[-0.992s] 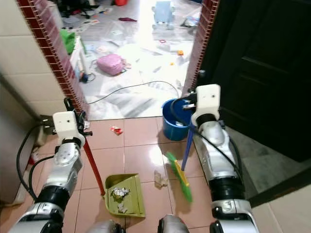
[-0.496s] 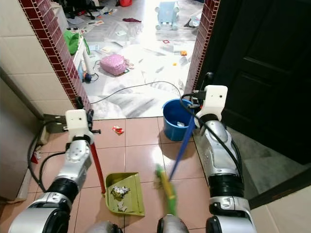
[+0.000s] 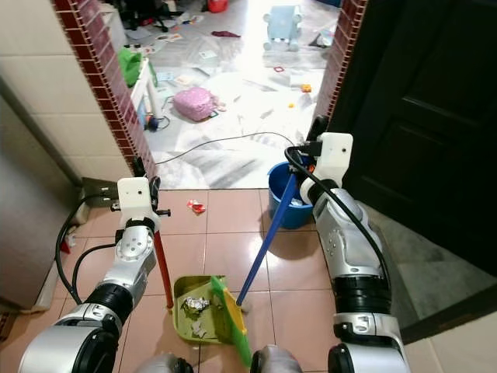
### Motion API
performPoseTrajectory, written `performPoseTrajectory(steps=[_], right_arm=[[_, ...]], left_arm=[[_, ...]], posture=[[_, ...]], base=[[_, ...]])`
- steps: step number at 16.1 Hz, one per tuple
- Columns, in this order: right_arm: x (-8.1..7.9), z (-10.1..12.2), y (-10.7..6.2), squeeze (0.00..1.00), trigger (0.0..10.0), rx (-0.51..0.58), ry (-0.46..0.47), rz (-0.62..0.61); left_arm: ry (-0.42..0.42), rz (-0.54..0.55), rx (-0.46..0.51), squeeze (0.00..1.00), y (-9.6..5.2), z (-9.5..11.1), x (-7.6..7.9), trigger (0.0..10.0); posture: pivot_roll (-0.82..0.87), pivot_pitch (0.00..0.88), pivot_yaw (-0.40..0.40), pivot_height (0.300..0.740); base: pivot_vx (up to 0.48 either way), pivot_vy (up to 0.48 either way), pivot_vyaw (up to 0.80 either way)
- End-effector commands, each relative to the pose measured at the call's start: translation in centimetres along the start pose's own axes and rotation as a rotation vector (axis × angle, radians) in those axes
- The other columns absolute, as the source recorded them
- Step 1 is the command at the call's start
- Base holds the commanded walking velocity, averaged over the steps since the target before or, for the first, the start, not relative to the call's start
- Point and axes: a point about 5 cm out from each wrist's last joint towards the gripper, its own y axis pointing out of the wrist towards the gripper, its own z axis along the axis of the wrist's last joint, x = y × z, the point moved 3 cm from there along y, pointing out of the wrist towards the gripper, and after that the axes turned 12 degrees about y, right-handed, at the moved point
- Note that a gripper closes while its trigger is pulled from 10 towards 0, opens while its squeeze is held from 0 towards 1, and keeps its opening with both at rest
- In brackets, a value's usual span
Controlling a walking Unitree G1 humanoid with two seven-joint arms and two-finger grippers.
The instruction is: Sweep floor
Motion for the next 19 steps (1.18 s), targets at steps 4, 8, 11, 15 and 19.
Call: performPoseTrajectory(steps=[4,8,11,15,19], right_arm=[[-4.3,2.6,-0.1,0.00,10.0,0.001,0.013,0.246],[-6.3,5.9,-0.4,0.00,10.0,0.101,-0.202,0.356],[-7.1,7.3,-0.7,0.00,10.0,0.126,-0.298,0.424],[-6.1,7.8,-0.5,0.00,10.0,0.143,-0.383,0.392],[-1.5,4.1,0.4,0.00,10.0,0.025,-0.475,0.064]], left_arm=[[0.010,-0.045,-0.048,0.00,-0.3,-1.0,0.9,10.0],[-0.035,-0.186,-0.116,0.00,-0.7,-1.9,2.4,10.0],[-0.020,-0.254,-0.162,0.00,-1.1,-2.7,3.2,10.0],[0.008,-0.348,-0.212,0.00,-1.5,-3.4,4.2,10.0],[0.032,-0.439,-0.238,0.00,-2.1,-3.9,4.9,10.0]], posture=[[-0.19,0.023,0.022,0.740],[-0.18,0.030,0.028,0.740],[-0.17,0.033,0.028,0.740],[-0.17,0.039,0.023,0.740],[-0.16,0.049,0.033,0.740]], base=[[0.000,0.000,0.00],[0.000,0.000,0.00],[0.000,0.000,0.00],[0.000,0.000,0.00],[0.000,0.000,0.00]])
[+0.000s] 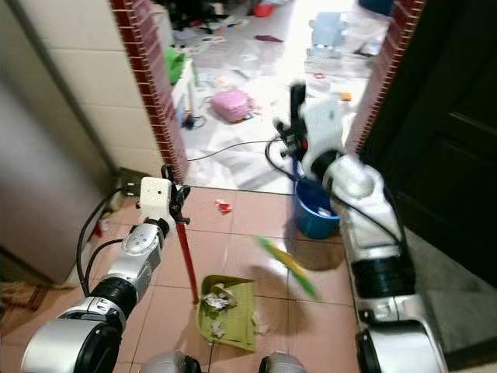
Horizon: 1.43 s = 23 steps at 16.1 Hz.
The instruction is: Sweep floor
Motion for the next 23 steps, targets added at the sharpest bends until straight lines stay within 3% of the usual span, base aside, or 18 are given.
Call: performPoseTrajectory(steps=[1,6,8,9,12,16,18,23], right_arm=[[0.3,-0.7,-0.1,0.00,10.0,-0.035,0.002,-0.062],[0.2,-3.4,-0.3,0.00,10.0,-0.111,0.219,-0.168],[0.0,-3.2,0.0,0.00,10.0,-0.094,0.331,-0.187],[-0.4,-2.6,0.3,0.00,10.0,-0.058,0.438,-0.186],[-0.9,-1.3,0.6,0.00,10.0,0.002,0.495,-0.162],[-0.5,-0.6,0.6,0.00,10.0,0.025,0.442,-0.155],[-0.1,-0.4,0.5,0.00,10.0,0.029,0.364,-0.149],[0.4,0.1,0.1,0.00,10.0,0.055,0.272,-0.113]], left_arm=[[0.036,-0.091,-0.165,0.00,-1.2,-3.8,1.7,10.0],[0.046,-0.112,-0.187,0.00,-1.6,-4.4,1.9,10.0],[0.031,-0.114,-0.190,0.00,-1.5,-4.1,2.0,10.0],[0.027,-0.118,-0.189,0.00,-1.4,-4.0,2.2,10.0],[0.011,-0.118,-0.196,0.00,-1.4,-4.0,2.3,10.0],[-0.059,-0.083,-0.171,0.00,-1.1,-3.3,1.8,10.0],[-0.080,-0.068,-0.140,0.00,-0.9,-2.6,1.2,10.0],[-0.098,0.004,-0.095,0.00,-0.7,-2.0,-0.7,10.0]], posture=[[-0.16,0.051,0.037,0.740],[-0.16,0.051,0.043,0.740],[-0.16,0.050,0.043,0.740],[-0.16,0.047,0.042,0.740],[-0.16,0.042,0.041,0.740],[-0.16,0.029,0.033,0.740],[-0.16,0.027,0.034,0.740],[-0.17,0.029,0.044,0.740]], base=[[0.000,0.000,0.00],[0.000,0.000,0.00],[0.000,0.000,0.00],[0.000,0.000,0.00],[0.000,0.000,0.00],[0.000,0.000,0.00],[0.000,0.000,0.00],[0.000,0.000,0.00]])
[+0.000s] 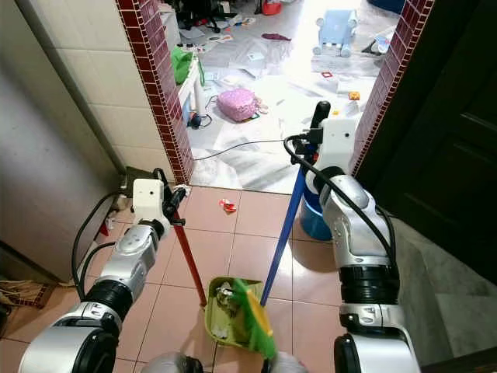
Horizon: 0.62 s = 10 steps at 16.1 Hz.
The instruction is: Sweep floor
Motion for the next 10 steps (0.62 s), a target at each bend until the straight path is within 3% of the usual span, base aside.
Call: performPoseTrajectory(steps=[1,7,10], right_arm=[[-0.5,1.9,-0.1,0.00,10.0,0.075,-0.050,0.026],[0.6,1.7,-0.2,0.00,10.0,0.085,-0.144,-0.010],[1.7,-0.7,-0.4,0.00,10.0,0.024,-0.166,-0.060]], left_arm=[[-0.020,-0.007,-0.065,0.00,-0.4,-1.6,0.0,10.0],[-0.075,0.067,-0.016,0.00,-0.5,-1.0,-2.3,10.0],[-0.106,0.101,0.037,0.00,-0.6,-0.1,-3.7,10.0]], posture=[[-0.17,0.029,0.042,0.740],[-0.17,0.020,0.034,0.740],[-0.17,0.013,0.018,0.740]], base=[[0.000,0.000,0.00],[0.000,0.000,0.00],[0.000,0.000,0.00]])
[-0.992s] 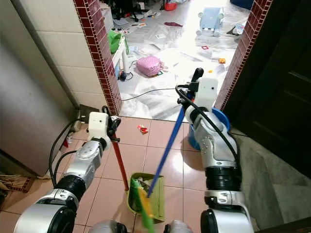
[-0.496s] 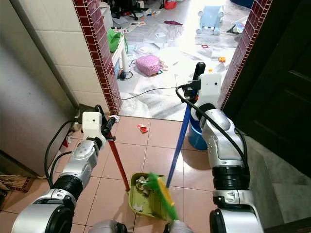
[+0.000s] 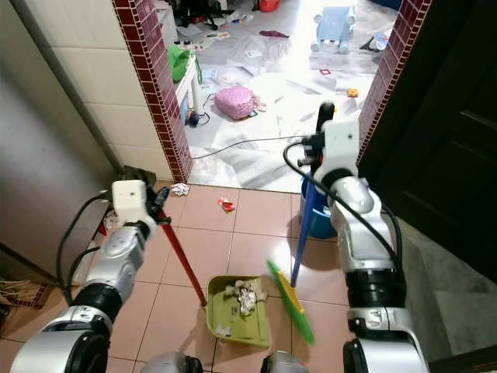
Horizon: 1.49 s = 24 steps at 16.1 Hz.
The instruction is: Sweep floor
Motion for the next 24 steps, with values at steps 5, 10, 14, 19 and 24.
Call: performPoseTrajectory(steps=[5,10,14,19,24], right_arm=[[-0.3,-2.3,-0.2,0.00,10.0,-0.049,-0.021,-0.011],[-2.4,-3.1,-0.3,0.00,10.0,-0.034,0.187,0.072],[-1.9,-1.1,-0.2,0.00,10.0,0.033,0.079,0.111],[0.3,-0.3,-0.2,0.00,10.0,0.077,0.008,0.030],[2.1,-1.4,-0.4,0.00,10.0,0.072,-0.058,-0.088]], left_arm=[[0.007,0.003,0.023,0.00,0.0,0.7,-1.0,10.0],[0.029,-0.039,-0.037,0.00,-0.2,-0.7,-0.1,10.0],[0.036,-0.041,-0.043,0.00,-0.1,-0.8,0.1,10.0],[0.035,-0.029,-0.041,0.00,-0.1,-0.7,-0.1,10.0],[-0.024,0.036,0.071,0.00,0.1,1.7,-1.8,10.0]], posture=[[-0.15,0.000,0.037,0.740],[-0.14,0.000,0.057,0.740],[-0.15,0.000,0.047,0.740],[-0.15,0.000,0.049,0.740],[-0.15,0.000,0.059,0.740]], base=[[0.000,0.000,0.00],[0.000,0.000,0.00],[0.000,0.000,0.00],[0.000,0.000,0.00],[0.000,0.000,0.00]])
